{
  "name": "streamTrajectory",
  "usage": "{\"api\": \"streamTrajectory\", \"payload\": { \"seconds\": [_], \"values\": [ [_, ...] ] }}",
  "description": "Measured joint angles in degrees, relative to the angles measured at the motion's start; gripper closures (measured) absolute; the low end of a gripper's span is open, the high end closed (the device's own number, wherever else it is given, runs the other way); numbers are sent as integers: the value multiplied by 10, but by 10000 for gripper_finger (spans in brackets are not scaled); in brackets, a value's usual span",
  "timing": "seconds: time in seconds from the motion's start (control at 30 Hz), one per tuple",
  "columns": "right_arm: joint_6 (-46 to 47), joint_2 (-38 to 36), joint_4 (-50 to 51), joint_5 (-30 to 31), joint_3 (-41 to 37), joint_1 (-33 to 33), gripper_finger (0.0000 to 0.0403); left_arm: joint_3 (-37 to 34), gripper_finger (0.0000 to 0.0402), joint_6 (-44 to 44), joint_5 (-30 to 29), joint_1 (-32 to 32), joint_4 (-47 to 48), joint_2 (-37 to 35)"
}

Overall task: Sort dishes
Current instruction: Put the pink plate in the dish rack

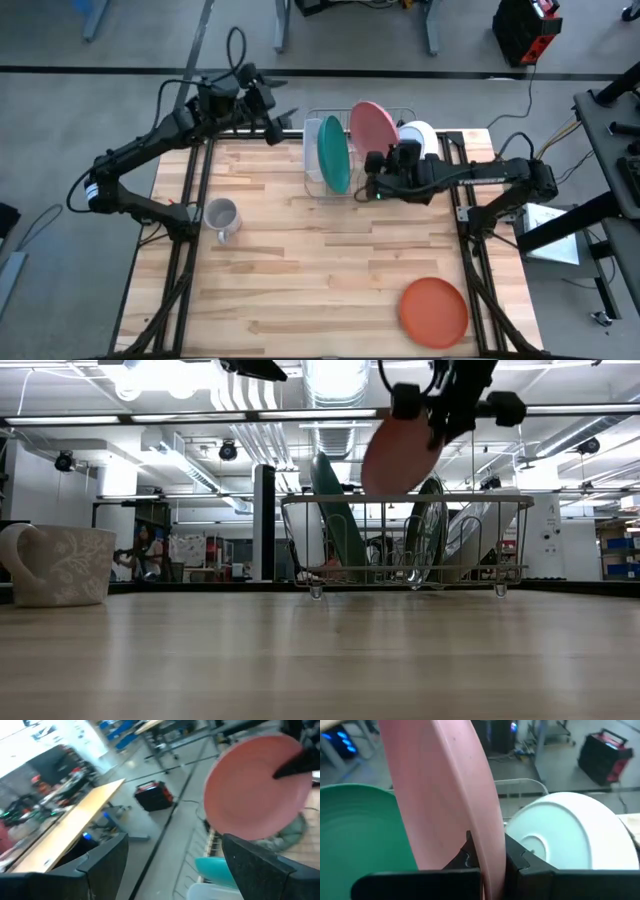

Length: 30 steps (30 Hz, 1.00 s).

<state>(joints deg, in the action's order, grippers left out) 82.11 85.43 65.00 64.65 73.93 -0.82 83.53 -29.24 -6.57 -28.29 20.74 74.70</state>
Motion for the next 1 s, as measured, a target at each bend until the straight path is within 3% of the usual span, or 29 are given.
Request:
{"api": "streamTrajectory", "payload": {
  "seconds": [0.37,0.67,1.0],
  "values": [
    [-60,51,-15,-46,7,-67,394,3,92,13,-4,0,2,2],
    [-64,121,33,-18,43,-75,394,-11,92,15,-4,0,19,3],
    [-69,148,51,-78,72,-77,394,-11,92,18,-4,0,33,3]
  ]
}}
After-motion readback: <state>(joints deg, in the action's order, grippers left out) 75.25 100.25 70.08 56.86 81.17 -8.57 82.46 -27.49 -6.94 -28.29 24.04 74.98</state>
